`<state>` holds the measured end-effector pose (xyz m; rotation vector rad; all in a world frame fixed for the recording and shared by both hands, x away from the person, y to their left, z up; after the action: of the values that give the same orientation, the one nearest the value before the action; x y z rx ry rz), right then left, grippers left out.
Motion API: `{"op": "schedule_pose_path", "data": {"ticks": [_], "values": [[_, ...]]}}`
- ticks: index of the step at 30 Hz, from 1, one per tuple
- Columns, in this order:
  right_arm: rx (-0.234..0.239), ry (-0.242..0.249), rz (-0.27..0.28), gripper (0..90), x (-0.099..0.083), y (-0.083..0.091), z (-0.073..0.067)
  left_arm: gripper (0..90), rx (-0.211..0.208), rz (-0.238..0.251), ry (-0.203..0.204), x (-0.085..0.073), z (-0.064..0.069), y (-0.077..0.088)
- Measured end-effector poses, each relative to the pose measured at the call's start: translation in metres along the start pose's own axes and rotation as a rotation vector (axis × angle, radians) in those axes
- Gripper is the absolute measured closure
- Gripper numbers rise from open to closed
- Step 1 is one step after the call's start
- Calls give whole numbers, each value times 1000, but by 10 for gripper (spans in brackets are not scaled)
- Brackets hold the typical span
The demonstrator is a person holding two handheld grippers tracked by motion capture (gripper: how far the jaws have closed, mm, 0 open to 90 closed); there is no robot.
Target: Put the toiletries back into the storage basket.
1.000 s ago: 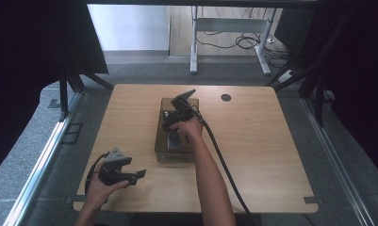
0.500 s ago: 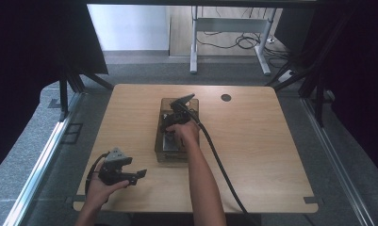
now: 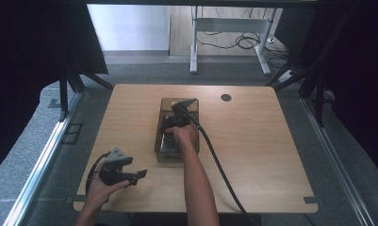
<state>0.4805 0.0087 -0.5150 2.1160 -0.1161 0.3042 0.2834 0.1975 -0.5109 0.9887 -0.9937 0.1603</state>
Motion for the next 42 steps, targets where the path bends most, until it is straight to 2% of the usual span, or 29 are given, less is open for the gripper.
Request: {"op": "schedule_pose_path", "data": {"ticks": [13, 17, 20, 24, 29, 35, 38, 42], "values": [[-16, -48, -15, 454, -9, -12, 4, 207, -1, -2, -2, 0, 0, -1], [-61, -49, -23, 424, -11, -14, 7, 207, 1, -7, -4, 0, 0, -1], [-38, -54, -27, 381, -11, -10, 5, 207, 2, -5, 1, 0, -1, -2], [-55, -23, -14, 373, -11, -2, 2, 207, 0, -10, -6, 0, 1, -3], [-70, 42, 20, 373, -8, 11, -2, 207, 1, -14, -8, 0, 0, -4], [-46, 99, 34, 373, -6, 24, -4, 207, 12, -24, -8, -1, 1, -6], [-53, 157, 14, 373, -9, 26, -5, 207, 17, -25, -12, -1, 0, -6], [-30, 185, 22, 372, -11, 30, -6, 207, 26, -23, -11, -1, 0, -5]]}}
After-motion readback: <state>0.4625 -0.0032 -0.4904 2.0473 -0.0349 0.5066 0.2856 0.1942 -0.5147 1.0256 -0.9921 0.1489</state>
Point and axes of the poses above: each handheld gripper's, and its own axes: y roughly backward along the jaws, x roughly out of its top, z roughly to its right, the point moved 3 cm from there along -y, roughly forward along the jaws, and after that the axes turned 3 degrees about z, right-handed, at the moved point
